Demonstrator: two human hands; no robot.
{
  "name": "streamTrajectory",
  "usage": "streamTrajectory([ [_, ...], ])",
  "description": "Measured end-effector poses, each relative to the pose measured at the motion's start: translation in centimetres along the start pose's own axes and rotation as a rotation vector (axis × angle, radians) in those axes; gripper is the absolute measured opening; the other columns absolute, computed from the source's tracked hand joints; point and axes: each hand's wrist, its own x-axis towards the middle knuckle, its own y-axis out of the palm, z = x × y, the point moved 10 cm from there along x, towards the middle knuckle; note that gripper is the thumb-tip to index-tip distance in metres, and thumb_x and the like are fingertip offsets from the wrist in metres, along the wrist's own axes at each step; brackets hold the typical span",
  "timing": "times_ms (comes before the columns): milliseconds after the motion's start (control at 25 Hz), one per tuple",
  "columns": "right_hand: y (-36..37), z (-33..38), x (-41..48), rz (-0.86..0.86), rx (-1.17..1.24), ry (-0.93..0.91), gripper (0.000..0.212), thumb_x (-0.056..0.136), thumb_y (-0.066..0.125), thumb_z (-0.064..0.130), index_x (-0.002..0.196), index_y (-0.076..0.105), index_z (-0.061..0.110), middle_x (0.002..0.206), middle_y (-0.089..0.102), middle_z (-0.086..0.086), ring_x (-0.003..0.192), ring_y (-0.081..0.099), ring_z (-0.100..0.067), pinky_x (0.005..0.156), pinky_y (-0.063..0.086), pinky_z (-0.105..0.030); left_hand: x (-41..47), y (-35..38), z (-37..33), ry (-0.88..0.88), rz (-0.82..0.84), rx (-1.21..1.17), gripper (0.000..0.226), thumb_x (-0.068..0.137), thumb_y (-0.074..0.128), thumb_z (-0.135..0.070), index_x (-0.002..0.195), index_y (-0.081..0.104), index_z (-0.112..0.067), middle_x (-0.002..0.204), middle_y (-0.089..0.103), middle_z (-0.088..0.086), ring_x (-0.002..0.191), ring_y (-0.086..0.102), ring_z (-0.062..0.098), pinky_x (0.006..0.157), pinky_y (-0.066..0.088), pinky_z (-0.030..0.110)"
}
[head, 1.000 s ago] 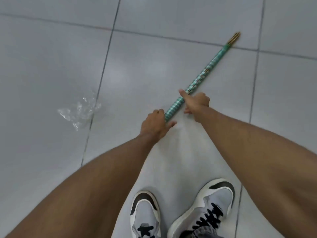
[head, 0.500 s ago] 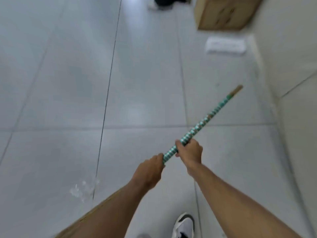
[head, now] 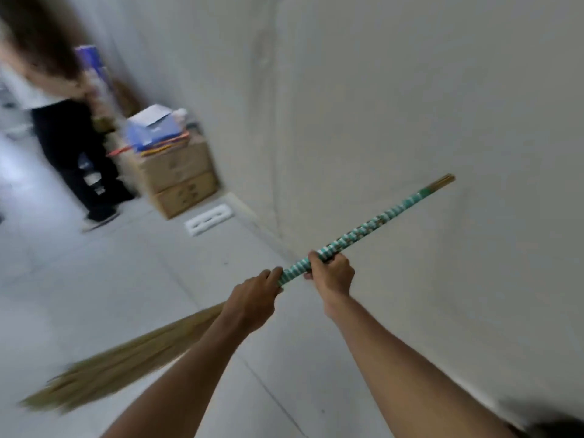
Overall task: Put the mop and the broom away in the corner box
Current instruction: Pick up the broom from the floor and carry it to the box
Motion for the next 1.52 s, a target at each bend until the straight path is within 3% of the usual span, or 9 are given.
streamTrajectory([
  [80,-12.9,-1.2,-0.9,-0.142,0.093,0.042,0.03,0.081,0.073,0.029,0.092,0.068,0.001,0.08,0.077,-0.014,0.054,0.075,-0.024,0.062,0.064,-0.036,-0.4,1.4,-11.7,0.163,0.054,0.024,0.043,0.1,0.04,-0.036,0.14,0.035,-0.022,0.122,0.06,0.005,0.096,0.065,0.033,0.075,0.054,0.046],
  [160,-23.8,-3.5,-2.2,-0.236,0.135,0.073,0.03,0.081,0.073,0.029,0.092,0.068,0.001,0.081,0.077,-0.015,0.056,0.075,-0.026,0.062,0.064,-0.038,-2.1,3.5,-22.2,0.315,0.081,0.039,0.044,0.1,0.039,-0.037,0.141,0.036,-0.021,0.124,0.06,0.003,0.097,0.065,0.033,0.075,0.053,0.045],
  [440,-60.4,-14.4,-11.1,-0.637,0.268,0.153,0.029,0.083,0.074,0.025,0.096,0.068,0.0,0.086,0.076,-0.012,0.053,0.071,-0.021,0.045,0.056,-0.02,-12.3,12.7,-57.1,0.737,0.217,0.006,0.046,0.101,0.039,-0.034,0.144,0.036,-0.02,0.132,0.06,0.001,0.104,0.065,0.034,0.081,0.051,0.046],
  [600,-75.8,-23.3,-16.9,-0.853,0.255,0.262,0.051,0.072,0.072,0.047,0.101,0.071,0.005,0.096,0.077,-0.014,0.084,0.075,-0.033,0.079,0.063,-0.042,-20.0,20.0,-72.0,0.901,0.36,0.042,0.045,0.102,0.036,-0.036,0.145,0.033,-0.021,0.137,0.056,0.001,0.11,0.062,0.031,0.089,0.051,0.043],
  [720,-83.7,-29.9,-20.1,-0.918,0.232,0.344,0.051,0.073,0.07,0.052,0.103,0.07,0.011,0.101,0.076,-0.009,0.095,0.072,-0.031,0.086,0.06,-0.04,-24.7,25.3,-79.7,0.957,0.464,0.074,0.049,0.103,0.035,-0.035,0.148,0.032,-0.019,0.145,0.053,0.003,0.119,0.06,0.026,0.097,0.049,0.038],
  [880,-93.3,-39.7,-22.1,-0.993,0.243,0.466,0.053,0.065,0.063,0.063,0.092,0.067,0.017,0.087,0.077,-0.006,0.081,0.075,-0.03,0.074,0.063,-0.048,-29.7,32.0,-89.7,1.08,0.588,0.072,0.048,0.102,0.036,-0.035,0.147,0.036,-0.017,0.141,0.056,0.006,0.121,0.059,0.023,0.101,0.049,0.036],
  [1120,-106.9,-42.5,-29.8,-1.172,0.315,0.621,0.025,0.082,0.071,0.032,0.089,0.068,0.009,0.075,0.075,-0.005,0.061,0.074,-0.021,0.07,0.064,-0.041,-36.9,39.9,-103.7,1.27,0.759,0.102,0.044,0.1,0.035,-0.04,0.138,0.04,-0.018,0.119,0.063,0.006,0.102,0.065,0.026,0.087,0.054,0.043],
  [1360,-118.1,-49.1,-32.0,-1.183,0.316,0.689,0.023,0.082,0.072,0.035,0.094,0.066,0.016,0.094,0.076,-0.007,0.08,0.075,-0.025,0.077,0.064,-0.043,-43.0,45.5,-114.3,1.253,0.866,0.109,0.038,0.101,0.039,-0.037,0.132,0.045,-0.017,0.119,0.064,0.006,0.103,0.064,0.023,0.085,0.053,0.035],
  [1520,-125.5,-58.8,-31.1,-1.075,0.298,0.721,0.028,0.081,0.071,0.041,0.096,0.066,0.018,0.094,0.076,-0.006,0.079,0.075,-0.025,0.076,0.064,-0.046,-47.5,53.9,-119.9,1.128,0.946,0.104,0.039,0.101,0.041,-0.038,0.135,0.043,-0.02,0.126,0.063,0.003,0.113,0.063,0.021,0.093,0.053,0.034],
])
